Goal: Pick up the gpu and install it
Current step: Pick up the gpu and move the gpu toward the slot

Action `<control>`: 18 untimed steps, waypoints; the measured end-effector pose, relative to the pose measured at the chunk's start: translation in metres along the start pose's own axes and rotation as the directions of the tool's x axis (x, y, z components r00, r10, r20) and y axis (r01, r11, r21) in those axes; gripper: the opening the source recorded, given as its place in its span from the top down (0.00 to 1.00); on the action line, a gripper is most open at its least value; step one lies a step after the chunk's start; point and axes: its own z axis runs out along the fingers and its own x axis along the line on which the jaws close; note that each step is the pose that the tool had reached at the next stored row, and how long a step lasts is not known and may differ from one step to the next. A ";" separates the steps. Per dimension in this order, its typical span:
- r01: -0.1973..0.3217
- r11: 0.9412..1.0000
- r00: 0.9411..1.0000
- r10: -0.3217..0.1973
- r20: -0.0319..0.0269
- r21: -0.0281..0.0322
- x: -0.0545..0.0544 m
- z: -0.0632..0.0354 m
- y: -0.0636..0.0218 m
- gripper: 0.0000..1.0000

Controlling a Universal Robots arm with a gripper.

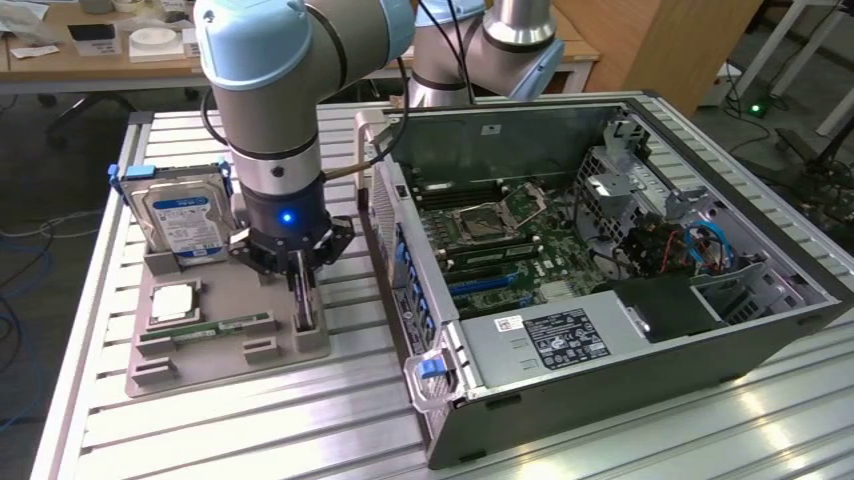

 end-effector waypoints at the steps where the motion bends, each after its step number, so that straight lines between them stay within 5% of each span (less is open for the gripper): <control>1: 0.000 1.000 1.000 0.000 0.000 0.000 0.000 0.0001 0.0000 0.72; 18: 0.000 1.000 1.000 0.000 0.000 0.000 0.000 0.0003 0.0000 0.72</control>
